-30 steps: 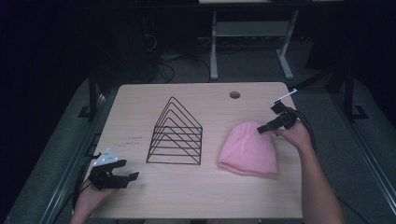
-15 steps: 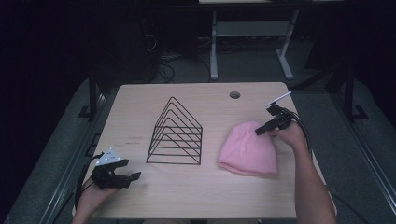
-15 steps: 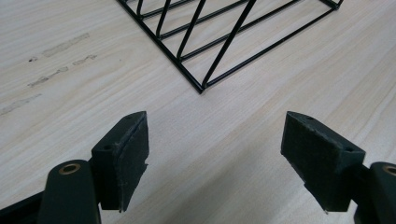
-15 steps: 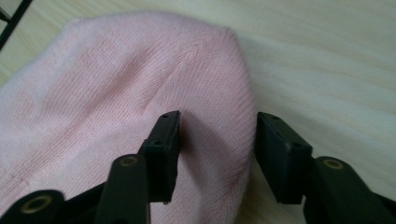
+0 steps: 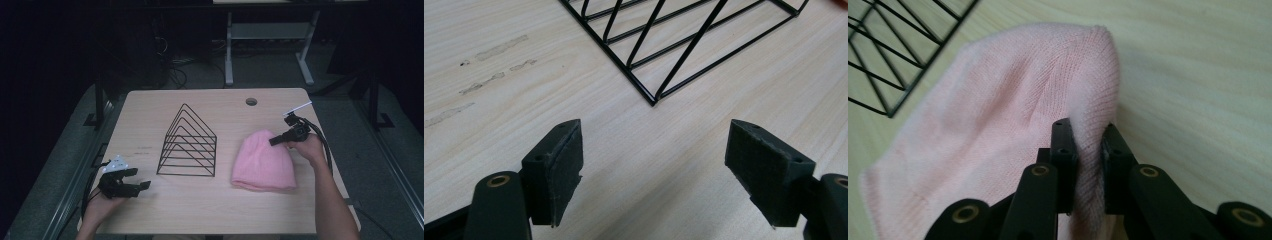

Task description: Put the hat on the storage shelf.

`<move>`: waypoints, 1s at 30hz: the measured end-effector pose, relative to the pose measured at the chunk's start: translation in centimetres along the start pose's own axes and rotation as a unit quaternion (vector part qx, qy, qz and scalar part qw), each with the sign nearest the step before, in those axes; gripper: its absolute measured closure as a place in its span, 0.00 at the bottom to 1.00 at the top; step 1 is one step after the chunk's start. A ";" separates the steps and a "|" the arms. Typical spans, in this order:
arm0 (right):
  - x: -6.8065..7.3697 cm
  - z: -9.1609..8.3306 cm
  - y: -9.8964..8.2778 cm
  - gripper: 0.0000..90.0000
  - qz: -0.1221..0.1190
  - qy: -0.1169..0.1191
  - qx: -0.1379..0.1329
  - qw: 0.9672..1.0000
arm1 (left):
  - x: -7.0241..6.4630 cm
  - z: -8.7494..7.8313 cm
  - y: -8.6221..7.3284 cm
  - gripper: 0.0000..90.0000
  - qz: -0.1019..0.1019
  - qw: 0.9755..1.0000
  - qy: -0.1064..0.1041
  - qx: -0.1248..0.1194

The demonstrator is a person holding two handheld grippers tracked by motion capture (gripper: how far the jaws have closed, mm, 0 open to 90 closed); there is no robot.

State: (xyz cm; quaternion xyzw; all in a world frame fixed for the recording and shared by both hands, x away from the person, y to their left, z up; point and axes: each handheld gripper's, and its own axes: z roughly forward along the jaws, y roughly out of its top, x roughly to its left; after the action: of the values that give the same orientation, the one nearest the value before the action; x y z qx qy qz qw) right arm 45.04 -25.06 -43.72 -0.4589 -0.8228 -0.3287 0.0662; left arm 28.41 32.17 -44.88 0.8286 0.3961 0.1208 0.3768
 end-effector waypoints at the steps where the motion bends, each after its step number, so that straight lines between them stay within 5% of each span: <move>1: 0.0 0.0 0.0 0.89 0.000 0.000 0.000 1.000 | 0.0 0.0 0.0 0.26 0.000 1.000 0.000 0.000; 13: 3.8 -3.6 1.0 0.89 -0.044 0.002 -0.046 0.998 | -0.4 -0.4 0.1 0.26 0.002 1.000 0.000 -0.008; 21: 7.7 -7.2 2.7 0.89 -0.097 0.003 -0.082 0.992 | -0.5 -0.6 0.2 0.26 0.004 1.000 -0.007 -0.005; 30: 9.3 -9.9 4.3 0.89 -0.115 0.001 -0.097 0.989 | -0.6 -0.7 0.8 0.26 0.000 1.000 -0.028 -0.003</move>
State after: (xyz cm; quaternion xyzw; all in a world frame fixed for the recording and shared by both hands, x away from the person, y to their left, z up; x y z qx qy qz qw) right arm 41.24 -22.82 -30.14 -0.3646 -0.8342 -0.4134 -0.0159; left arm 28.11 31.79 -43.78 0.8306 0.3854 0.0988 0.3897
